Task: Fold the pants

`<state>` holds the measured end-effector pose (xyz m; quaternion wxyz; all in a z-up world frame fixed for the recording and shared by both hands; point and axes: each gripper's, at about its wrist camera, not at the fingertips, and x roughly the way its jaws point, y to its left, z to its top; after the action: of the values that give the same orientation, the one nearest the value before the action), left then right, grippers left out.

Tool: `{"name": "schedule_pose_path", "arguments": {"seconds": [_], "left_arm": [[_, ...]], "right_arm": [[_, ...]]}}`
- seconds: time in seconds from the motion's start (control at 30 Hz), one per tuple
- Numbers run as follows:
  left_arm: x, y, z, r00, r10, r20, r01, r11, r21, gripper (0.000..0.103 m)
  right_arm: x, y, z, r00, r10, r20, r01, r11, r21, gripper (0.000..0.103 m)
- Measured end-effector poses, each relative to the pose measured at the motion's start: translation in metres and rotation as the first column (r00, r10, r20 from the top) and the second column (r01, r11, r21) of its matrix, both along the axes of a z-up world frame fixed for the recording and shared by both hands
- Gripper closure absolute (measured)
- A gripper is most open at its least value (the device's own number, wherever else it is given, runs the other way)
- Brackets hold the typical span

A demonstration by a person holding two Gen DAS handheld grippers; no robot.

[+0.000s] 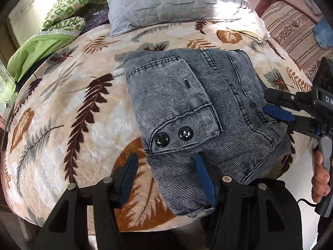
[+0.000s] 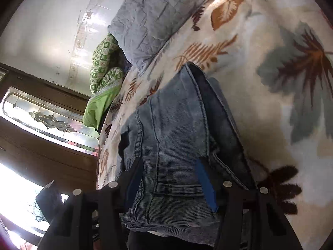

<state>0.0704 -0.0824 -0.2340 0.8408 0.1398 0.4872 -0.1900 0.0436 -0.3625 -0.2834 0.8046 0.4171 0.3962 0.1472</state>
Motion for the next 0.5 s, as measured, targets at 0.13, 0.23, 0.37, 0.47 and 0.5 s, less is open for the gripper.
{"name": "schedule_pose_path", "arguments": {"seconds": [0.13, 0.23, 0.37, 0.47, 0.5], "left_arm": [[-0.003, 0.012, -0.011, 1.000, 0.007, -0.019, -0.008, 0.999, -0.051, 0.044], [-0.002, 0.017, -0.014, 1.000, 0.008, -0.017, -0.009, 0.997, -0.071, 0.041], [0.013, 0.021, 0.006, 0.998, 0.031, -0.064, -0.036, 0.996, -0.081, 0.042], [0.024, 0.028, 0.045, 0.998, 0.049, 0.036, -0.045, 0.992, -0.119, 0.042], [0.029, 0.029, 0.054, 0.997, 0.056, 0.053, -0.049, 0.990, -0.134, 0.042]], "right_arm": [[-0.023, 0.014, -0.001, 0.996, 0.058, 0.065, -0.051, 0.994, -0.100, 0.045], [-0.035, 0.022, -0.001, 0.993, 0.065, 0.098, -0.051, 0.988, -0.145, 0.045], [-0.023, 0.021, 0.013, 0.996, 0.082, 0.017, -0.078, 0.983, -0.168, 0.046], [-0.015, 0.016, 0.036, 0.997, 0.069, 0.028, -0.061, 0.975, -0.216, 0.045], [-0.012, 0.015, 0.046, 0.997, 0.066, 0.051, -0.051, 0.969, -0.242, 0.043]]}}
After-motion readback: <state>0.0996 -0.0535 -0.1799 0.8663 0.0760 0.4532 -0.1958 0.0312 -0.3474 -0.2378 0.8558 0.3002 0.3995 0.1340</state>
